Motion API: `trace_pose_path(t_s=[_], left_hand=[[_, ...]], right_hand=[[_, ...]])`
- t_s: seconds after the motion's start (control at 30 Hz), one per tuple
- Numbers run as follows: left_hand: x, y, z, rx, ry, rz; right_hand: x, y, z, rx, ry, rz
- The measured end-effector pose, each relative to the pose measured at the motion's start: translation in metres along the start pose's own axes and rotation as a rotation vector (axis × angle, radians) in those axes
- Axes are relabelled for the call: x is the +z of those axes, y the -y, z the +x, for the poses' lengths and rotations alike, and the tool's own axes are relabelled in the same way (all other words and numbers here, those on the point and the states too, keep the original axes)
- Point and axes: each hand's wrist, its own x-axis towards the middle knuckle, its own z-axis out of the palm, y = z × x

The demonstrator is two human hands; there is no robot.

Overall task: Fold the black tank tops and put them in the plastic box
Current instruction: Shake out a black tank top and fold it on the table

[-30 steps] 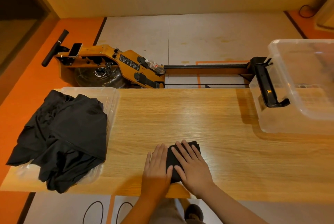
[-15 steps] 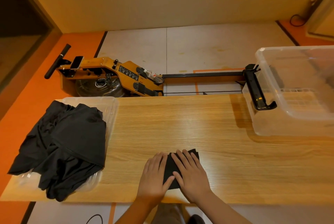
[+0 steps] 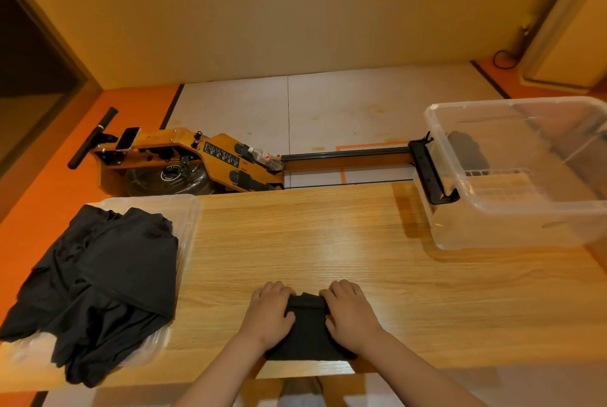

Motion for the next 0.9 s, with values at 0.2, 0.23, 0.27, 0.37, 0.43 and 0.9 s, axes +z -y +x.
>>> trace_pose_path(t_s=[0.2, 0.23, 0.27, 0.37, 0.43, 0.9], left_hand=[[-0.018, -0.005, 0.008, 0.050, 0.116, -0.053], [-0.022, -0.004, 0.009, 0.052, 0.121, -0.109], [-0.028, -0.004, 0.010, 0.054, 0.119, -0.170], [-0.050, -0.004, 0.013, 0.068, 0.040, -0.299], [-0.064, -0.004, 0.016, 0.093, -0.079, -0.281], [0.061, -0.010, -0.041, 0.110, -0.138, 0.165]], right_hand=[[-0.021, -0.002, 0.002, -0.068, 0.085, 0.063], [-0.026, -0.003, 0.003, -0.067, 0.063, 0.097], [-0.032, -0.005, 0.003, -0.053, 0.048, 0.137], [-0.051, -0.014, 0.010, -0.040, -0.034, 0.192], [-0.063, -0.020, 0.017, -0.076, -0.133, 0.131], [0.018, -0.023, -0.045, 0.128, -0.040, -0.048]])
